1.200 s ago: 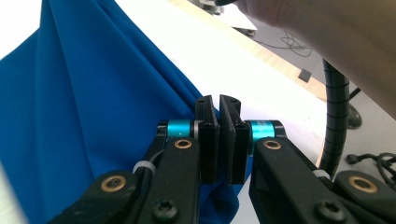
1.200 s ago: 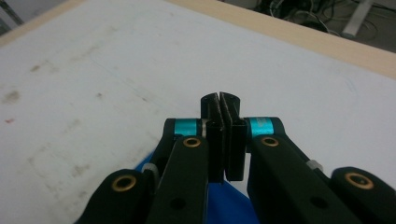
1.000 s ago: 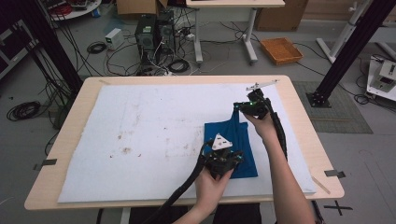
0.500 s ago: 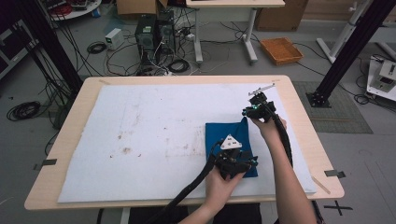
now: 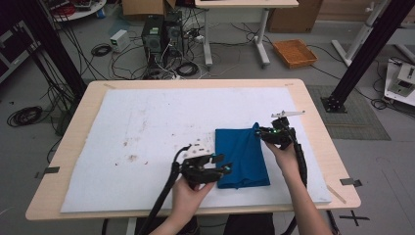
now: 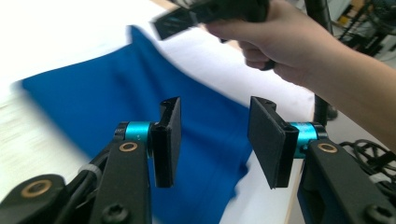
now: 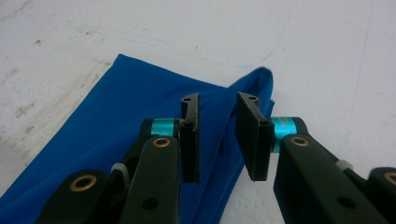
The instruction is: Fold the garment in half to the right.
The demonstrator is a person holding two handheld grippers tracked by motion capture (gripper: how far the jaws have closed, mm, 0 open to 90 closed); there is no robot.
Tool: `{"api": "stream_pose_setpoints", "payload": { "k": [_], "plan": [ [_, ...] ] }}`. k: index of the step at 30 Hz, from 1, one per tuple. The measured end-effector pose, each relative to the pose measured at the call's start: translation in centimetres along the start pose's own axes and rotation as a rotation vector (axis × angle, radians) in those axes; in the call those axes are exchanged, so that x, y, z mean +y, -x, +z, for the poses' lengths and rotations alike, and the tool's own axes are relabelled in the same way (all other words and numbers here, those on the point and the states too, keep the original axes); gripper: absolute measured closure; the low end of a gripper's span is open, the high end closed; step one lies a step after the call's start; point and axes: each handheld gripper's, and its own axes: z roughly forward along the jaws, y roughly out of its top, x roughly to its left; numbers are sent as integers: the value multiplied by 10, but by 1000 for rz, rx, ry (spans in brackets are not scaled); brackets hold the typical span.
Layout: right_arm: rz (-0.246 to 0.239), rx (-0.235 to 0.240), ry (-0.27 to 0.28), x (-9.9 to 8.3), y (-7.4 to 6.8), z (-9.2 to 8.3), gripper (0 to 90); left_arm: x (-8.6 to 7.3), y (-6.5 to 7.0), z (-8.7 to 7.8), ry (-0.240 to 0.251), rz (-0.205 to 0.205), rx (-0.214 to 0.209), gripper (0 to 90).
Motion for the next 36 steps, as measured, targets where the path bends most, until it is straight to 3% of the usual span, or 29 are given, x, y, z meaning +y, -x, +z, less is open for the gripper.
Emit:
{"api": "stream_pose_setpoints", "payload": {
  "k": [3,5,7,13,19,24,29,33,36],
  "plan": [
    [38,-15,-2,-6,4,7,735,-7,-12,-22,-2,-9,34,546],
    [68,29,8,-10,7,9,819,-13,-19,-33,-6,-27,43,546],
    [57,30,5,-13,6,9,900,-19,-25,-42,-10,-42,50,546],
    [75,8,39,-19,9,-1,900,-34,-39,-61,-9,-80,74,547],
    [89,-32,12,-26,16,-9,900,-37,-46,-74,7,-94,82,547],
    [104,-43,16,-33,14,-21,782,-39,-47,-80,14,-102,80,547],
    [122,56,53,-56,-2,-49,691,-41,-48,-85,15,-104,80,546],
    [115,100,57,-87,-23,-69,652,-41,-49,-89,22,-104,78,545],
    [117,104,60,-103,-34,-73,647,-42,-49,-90,20,-109,77,543]
  ]
}}
